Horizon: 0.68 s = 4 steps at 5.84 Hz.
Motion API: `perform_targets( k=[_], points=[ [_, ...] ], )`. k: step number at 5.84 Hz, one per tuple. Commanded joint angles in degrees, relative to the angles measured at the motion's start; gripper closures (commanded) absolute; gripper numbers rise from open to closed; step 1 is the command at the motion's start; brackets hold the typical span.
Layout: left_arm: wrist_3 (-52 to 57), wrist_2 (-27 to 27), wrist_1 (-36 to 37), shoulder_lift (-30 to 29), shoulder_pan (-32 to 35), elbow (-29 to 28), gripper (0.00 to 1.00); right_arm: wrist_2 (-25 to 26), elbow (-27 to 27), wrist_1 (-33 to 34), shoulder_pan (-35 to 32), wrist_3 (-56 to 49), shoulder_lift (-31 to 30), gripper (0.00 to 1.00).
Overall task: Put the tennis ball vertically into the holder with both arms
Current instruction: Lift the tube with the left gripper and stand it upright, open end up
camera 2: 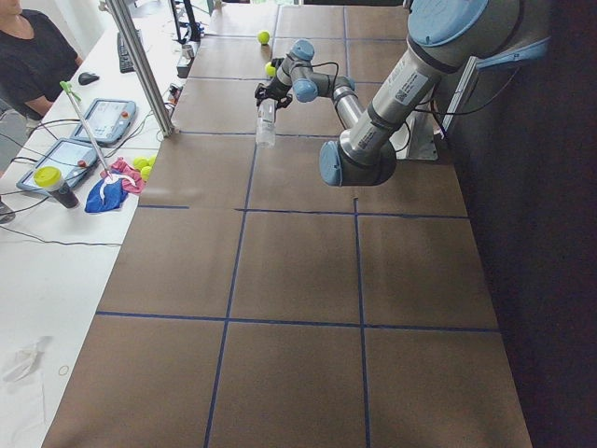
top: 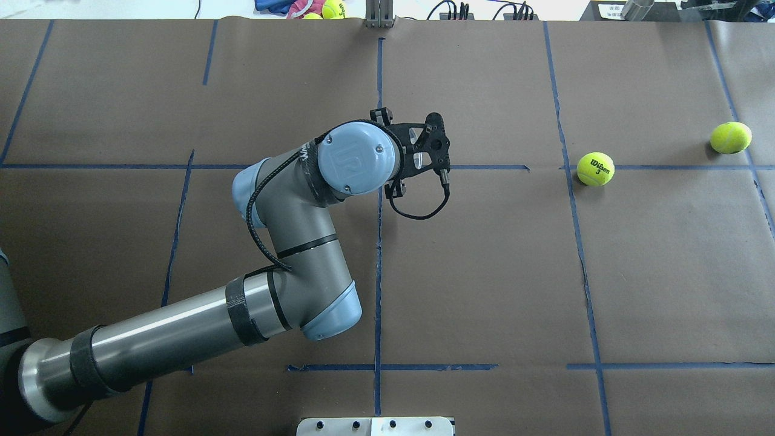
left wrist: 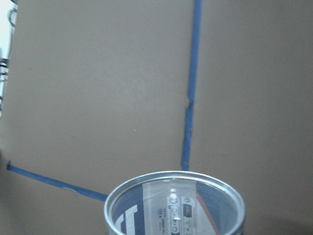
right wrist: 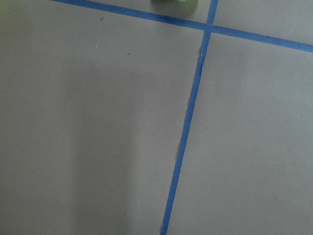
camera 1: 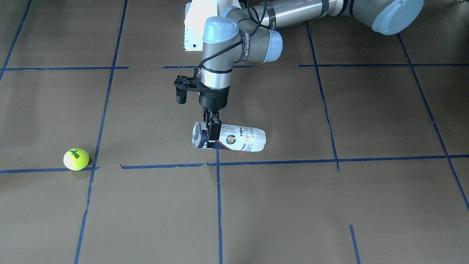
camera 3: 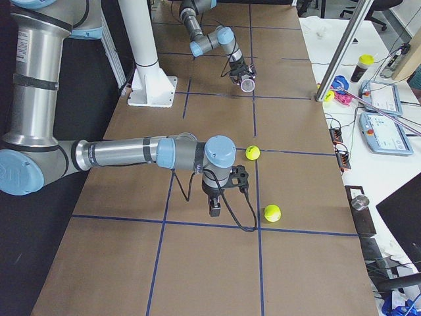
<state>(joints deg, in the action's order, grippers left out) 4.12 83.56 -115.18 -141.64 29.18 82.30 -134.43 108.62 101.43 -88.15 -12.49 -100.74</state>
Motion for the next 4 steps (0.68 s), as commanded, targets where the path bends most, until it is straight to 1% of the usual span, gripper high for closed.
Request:
perform_targets(
  k=[1,2,3,4],
  points=[
    [-17.92,-0.15,-20.32,2.67,0.53,1.54,0.22,-0.22,1.06,0.00,0.09,0.19,0.11,0.00],
    [-22.36,-0.32,-30.61,6.08,0.53,1.54,0.22,-0.31,1.33,0.09,0.09,0.19,0.46,0.00],
    [-25.10,-1.98,-43.68,10.11,0.26,1.37,0.22,-1.00,1.25,0.09,0.61,0.19,2.02,0.00],
    [-25.39,-6.95,-50.51,11.02,-1.48,0.50,0.22,-1.27,1.16,0.09,1.92,0.19,3.52,0.00]
  ],
)
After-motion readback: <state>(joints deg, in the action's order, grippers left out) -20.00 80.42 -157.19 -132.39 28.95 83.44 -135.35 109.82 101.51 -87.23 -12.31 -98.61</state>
